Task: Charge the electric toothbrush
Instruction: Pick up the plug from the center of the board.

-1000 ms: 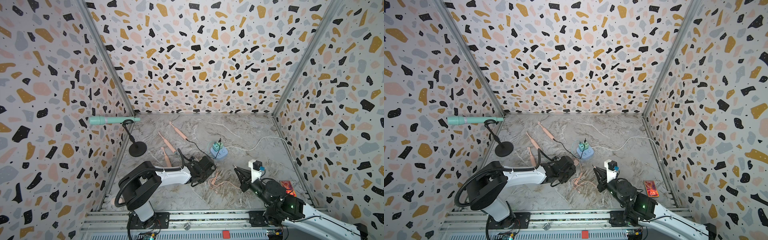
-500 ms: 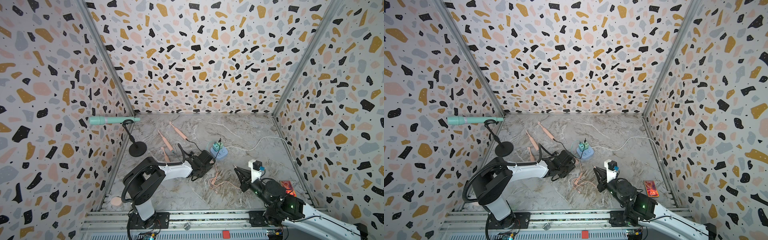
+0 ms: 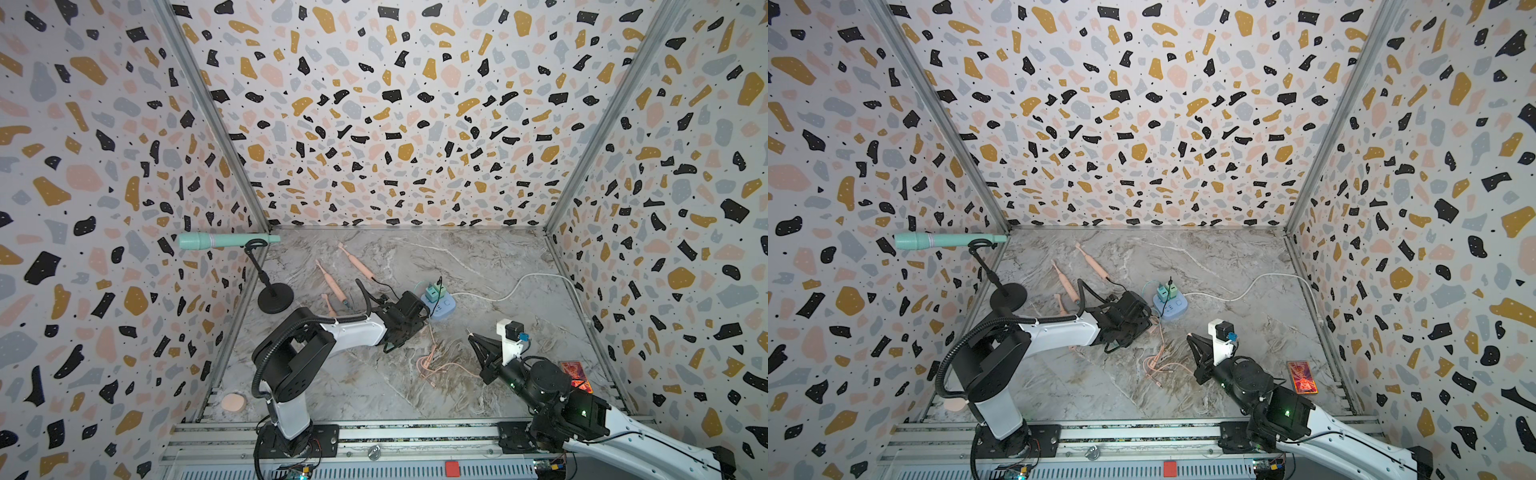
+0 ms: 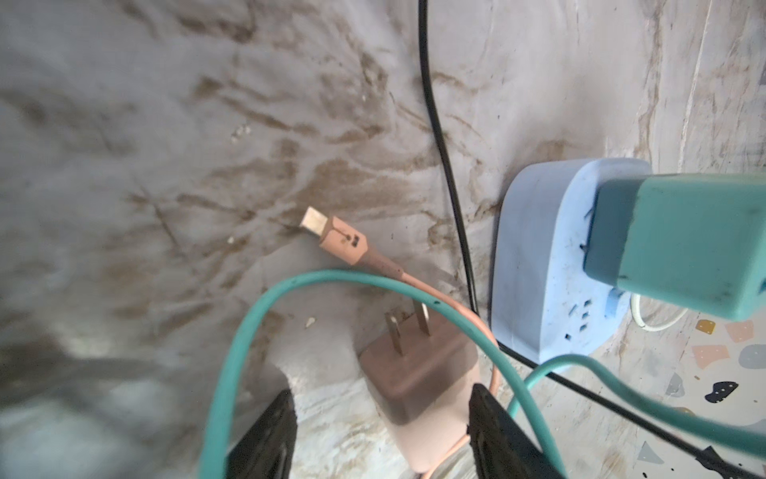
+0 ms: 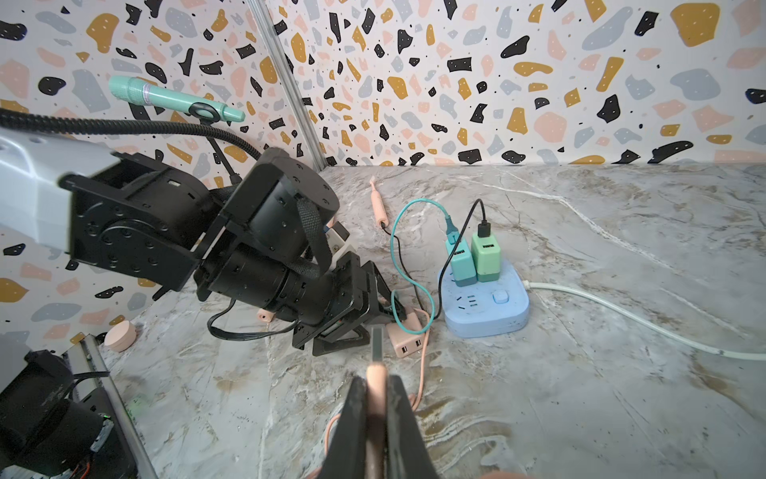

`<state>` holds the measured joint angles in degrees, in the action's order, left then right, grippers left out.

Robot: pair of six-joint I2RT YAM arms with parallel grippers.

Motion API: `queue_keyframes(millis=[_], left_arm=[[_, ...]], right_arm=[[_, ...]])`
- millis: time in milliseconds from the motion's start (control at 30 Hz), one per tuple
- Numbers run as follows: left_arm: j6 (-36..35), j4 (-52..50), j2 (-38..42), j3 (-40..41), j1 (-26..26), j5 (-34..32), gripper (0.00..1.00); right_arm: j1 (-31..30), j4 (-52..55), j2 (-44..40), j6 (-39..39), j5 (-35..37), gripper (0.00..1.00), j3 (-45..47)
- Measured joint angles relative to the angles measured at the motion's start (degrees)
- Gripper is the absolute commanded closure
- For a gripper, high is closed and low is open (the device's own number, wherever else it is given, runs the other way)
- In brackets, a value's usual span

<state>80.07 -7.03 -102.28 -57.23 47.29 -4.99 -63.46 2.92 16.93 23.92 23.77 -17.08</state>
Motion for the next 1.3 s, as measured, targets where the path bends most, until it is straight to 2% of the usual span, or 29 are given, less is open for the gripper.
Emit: queue_keyframes(millis=[400,733,1000,1300], left_arm=[[-3.87,-5.07,-3.56,-5.92,-0.22,0.24,0.33],[-9.03,-10.73,-6.16,-10.54,-1.01,1.62,0.38],[-11.76,-12.17,-6.05,-10.51,-1.03,2.12,0.45],[-13.46,-15.76,-2.51,-6.86,-1.07,2.32,0.46]], right_arm=[[0.0,-0.37,0.98,-0.04,-0.59,1.0,0.0],[0.0,-0.39,2.8,-0.24,-2.73,1.0,0.0],[0.0,-0.37,2.78,-0.22,-3.65,1.0,0.0],[0.0,-0.37,2.73,-0.2,-4.72,1.0,0.0]])
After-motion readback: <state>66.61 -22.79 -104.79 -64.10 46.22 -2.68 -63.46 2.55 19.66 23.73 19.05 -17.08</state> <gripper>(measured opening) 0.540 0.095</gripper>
